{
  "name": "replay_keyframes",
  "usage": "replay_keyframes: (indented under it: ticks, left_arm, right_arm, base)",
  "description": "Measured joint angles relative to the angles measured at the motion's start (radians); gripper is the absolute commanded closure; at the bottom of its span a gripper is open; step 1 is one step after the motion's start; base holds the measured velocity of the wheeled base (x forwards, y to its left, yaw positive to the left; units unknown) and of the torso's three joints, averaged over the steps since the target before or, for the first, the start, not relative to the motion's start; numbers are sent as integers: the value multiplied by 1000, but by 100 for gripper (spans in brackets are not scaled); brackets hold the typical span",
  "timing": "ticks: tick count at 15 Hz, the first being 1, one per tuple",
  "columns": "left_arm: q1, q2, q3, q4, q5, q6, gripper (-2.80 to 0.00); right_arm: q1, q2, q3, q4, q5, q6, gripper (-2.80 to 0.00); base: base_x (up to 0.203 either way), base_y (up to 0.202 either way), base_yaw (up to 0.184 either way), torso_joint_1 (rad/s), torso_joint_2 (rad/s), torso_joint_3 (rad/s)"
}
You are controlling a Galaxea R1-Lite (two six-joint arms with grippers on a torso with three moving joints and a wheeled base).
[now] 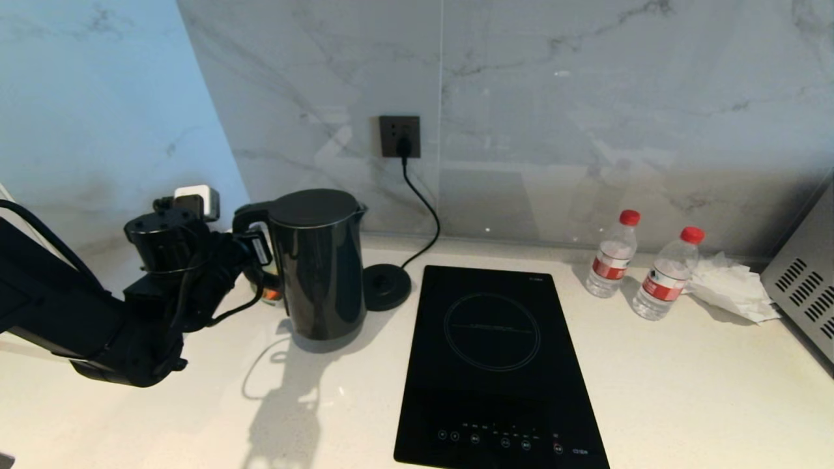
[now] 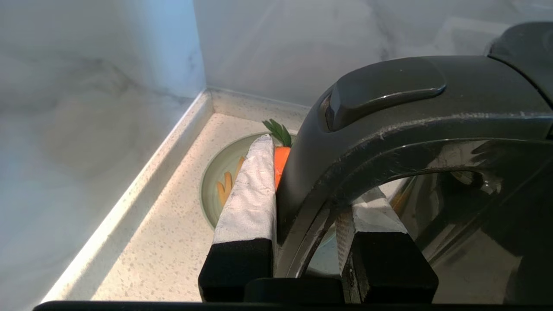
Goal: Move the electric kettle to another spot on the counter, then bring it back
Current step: Place it on the power base
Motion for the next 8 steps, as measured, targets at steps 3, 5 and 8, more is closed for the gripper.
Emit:
replay_keyframes:
  ticks: [3, 5, 8]
  left_arm:
    - [-52, 18, -2, 5, 31, -7, 0]
    - [-82, 25, -8, 2, 64, -12, 0]
    - [-122, 47, -21, 3, 113, -12, 0]
  right_arm:
    - [0, 0, 0, 0, 0, 0, 0]
    - [0, 0, 0, 0, 0, 0, 0]
    - [0, 0, 0, 0, 0, 0, 0]
  base:
    - [0, 0, 0, 0, 0, 0]
    - [0, 0, 0, 0, 0, 0]
    - [0, 0, 0, 0, 0, 0]
